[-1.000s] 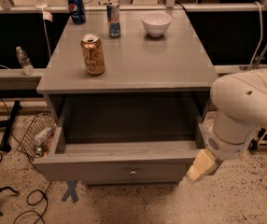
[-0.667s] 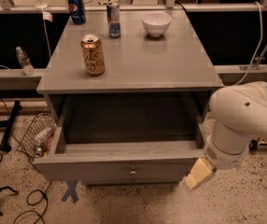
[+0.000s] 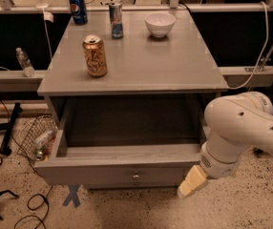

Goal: Close top drawer

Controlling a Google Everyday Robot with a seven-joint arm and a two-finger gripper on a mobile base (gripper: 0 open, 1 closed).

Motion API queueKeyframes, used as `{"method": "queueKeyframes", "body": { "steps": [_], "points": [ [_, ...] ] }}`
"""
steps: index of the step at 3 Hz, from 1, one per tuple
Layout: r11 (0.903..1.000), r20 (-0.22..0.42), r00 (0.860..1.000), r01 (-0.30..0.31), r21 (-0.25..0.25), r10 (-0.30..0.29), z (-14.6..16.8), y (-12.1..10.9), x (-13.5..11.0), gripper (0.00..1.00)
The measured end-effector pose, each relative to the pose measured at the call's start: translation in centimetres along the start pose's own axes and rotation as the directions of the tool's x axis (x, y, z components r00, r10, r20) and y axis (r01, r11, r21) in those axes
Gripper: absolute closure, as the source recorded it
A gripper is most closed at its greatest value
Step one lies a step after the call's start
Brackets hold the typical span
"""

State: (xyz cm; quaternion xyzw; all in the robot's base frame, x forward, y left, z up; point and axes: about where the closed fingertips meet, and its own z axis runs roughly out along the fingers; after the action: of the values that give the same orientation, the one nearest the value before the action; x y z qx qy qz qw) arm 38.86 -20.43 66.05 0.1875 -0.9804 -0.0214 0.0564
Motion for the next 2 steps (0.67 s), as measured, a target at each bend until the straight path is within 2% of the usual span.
{"method": "queueKeyframes", "body": {
  "steps": [1,2],
  "points": [
    [0.9997,-0.002,1.000,-0.017,-0.015,0.016,1.3,0.5,-0.4,0.00],
    [0.9987,0.046,0.998,-0.048,-0.019,0.049,2.6,1.5,-1.5,0.26]
  ]
}}
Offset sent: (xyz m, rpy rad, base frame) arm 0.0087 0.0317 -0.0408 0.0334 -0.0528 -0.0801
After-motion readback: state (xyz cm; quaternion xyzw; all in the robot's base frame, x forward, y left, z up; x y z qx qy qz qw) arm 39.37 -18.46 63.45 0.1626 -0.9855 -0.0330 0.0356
